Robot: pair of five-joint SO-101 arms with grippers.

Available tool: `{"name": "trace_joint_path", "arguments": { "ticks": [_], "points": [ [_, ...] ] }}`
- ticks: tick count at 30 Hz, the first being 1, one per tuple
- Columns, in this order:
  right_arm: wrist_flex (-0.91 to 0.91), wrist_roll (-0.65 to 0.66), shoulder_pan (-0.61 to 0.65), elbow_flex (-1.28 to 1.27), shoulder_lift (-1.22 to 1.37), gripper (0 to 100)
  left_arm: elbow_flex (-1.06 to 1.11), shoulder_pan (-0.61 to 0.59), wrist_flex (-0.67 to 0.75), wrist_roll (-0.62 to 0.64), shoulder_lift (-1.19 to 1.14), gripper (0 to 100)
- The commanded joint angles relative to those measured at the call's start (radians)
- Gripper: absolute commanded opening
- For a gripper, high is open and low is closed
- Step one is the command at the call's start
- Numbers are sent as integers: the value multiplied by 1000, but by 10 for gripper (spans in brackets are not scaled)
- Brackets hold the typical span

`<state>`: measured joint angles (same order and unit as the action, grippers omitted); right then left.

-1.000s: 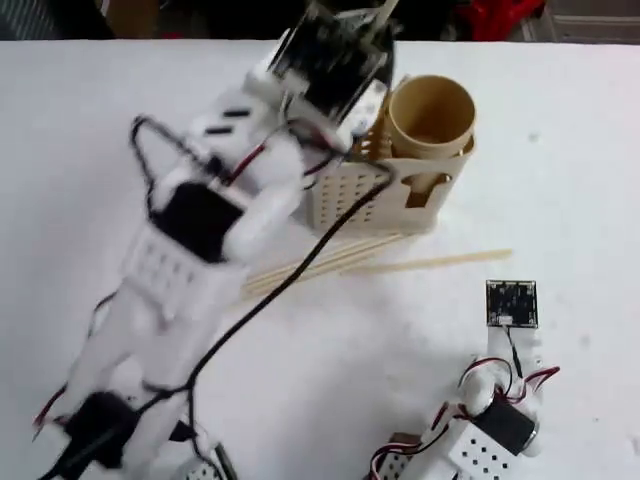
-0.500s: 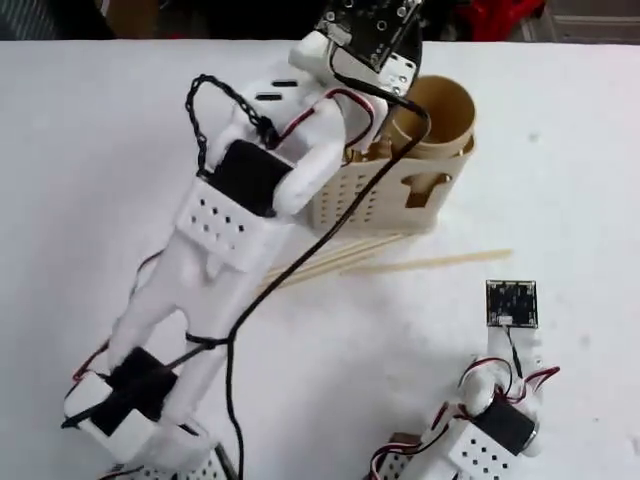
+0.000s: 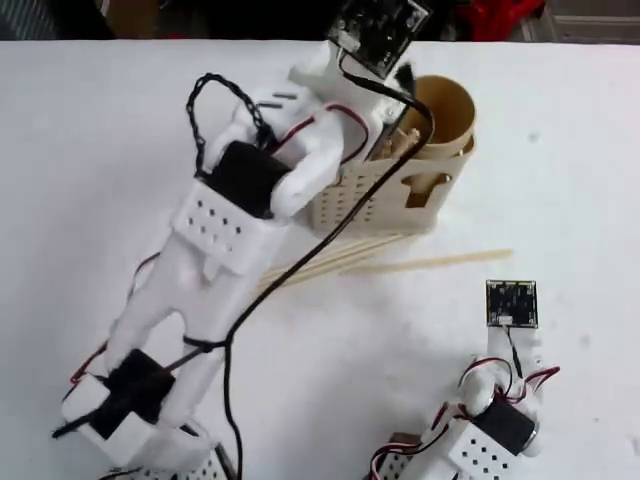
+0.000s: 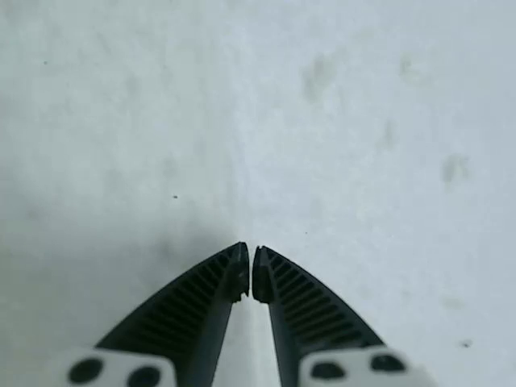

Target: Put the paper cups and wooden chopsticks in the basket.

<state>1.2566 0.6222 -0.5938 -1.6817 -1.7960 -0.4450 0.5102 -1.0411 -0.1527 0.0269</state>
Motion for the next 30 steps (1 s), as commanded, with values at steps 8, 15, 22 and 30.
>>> {"name": "trace_joint_path", "arguments": {
  "ticks": [8, 15, 22, 30],
  "points": [
    [-10, 0, -8, -9, -1, 24, 301, 22, -546, -137, 142, 42],
    [-10, 0, -8, -9, -1, 24, 825, 27, -120, -284, 133, 72],
    [-10, 0, -8, -9, -1, 24, 1082, -16, 135, -361, 124, 120],
    [-10, 0, -8, -9, -1, 24, 939, -113, 166, -371, -156, 119]
  ]
}}
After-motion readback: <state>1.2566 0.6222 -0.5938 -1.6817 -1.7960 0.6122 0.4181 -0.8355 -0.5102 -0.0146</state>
